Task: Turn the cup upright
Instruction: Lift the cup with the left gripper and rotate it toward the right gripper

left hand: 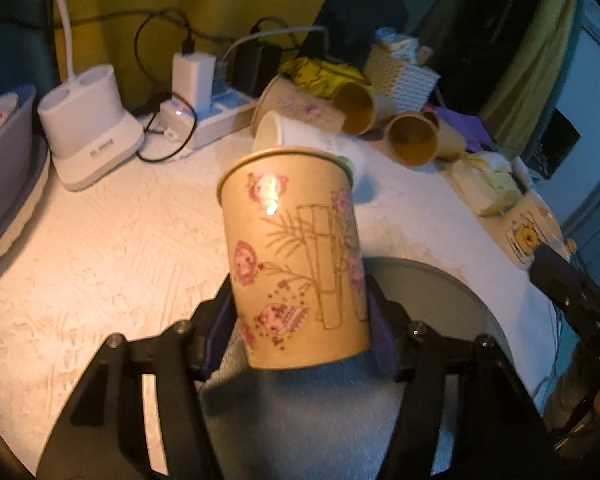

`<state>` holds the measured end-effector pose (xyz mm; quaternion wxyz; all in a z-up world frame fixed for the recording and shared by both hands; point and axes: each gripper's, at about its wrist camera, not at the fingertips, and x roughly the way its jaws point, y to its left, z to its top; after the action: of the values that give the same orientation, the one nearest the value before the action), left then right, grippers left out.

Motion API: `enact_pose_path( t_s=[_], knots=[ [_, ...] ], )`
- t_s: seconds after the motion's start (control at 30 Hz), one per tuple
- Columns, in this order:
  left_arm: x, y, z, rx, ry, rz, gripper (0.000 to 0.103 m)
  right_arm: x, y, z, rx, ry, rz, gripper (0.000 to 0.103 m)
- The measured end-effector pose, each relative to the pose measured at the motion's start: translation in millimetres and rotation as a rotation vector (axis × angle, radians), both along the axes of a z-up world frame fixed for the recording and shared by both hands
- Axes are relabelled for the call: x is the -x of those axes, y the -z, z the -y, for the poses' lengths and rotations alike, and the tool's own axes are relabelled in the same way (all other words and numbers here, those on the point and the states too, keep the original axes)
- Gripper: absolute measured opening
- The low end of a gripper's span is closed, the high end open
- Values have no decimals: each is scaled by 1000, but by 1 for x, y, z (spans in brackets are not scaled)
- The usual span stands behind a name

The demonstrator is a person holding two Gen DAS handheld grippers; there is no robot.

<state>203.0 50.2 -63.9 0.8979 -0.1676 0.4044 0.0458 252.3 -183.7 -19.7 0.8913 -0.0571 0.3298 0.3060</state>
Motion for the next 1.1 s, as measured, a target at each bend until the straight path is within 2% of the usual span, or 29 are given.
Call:
enact_pose_path(
  t_s=[0.23, 0.37, 0.4, 0.47, 0.7, 0.93, 1.1],
  knots=[
    [47, -16, 20, -41, 77, 99, 61, 39, -7, -4, -6, -8, 10, 54],
    [77, -18, 34, -94, 117, 179, 61, 62, -8, 0, -50, -21, -23, 55],
    [83, -18, 38, -108, 130, 191, 61, 67, -8, 1, -56, -19, -31, 62],
    [94, -18, 46, -127, 158, 218, 61, 81, -9, 3, -64, -15, -35, 67],
    [137, -28, 69, -211, 242, 348, 61, 126, -23, 9, -124, -13, -41, 69],
    [162, -33, 96, -280, 326, 446, 61, 156, -36, 14, -216, -76, -67, 74],
    [172, -35, 109, -305, 373, 493, 61, 157, -39, 17, -287, -111, -103, 74]
  ],
)
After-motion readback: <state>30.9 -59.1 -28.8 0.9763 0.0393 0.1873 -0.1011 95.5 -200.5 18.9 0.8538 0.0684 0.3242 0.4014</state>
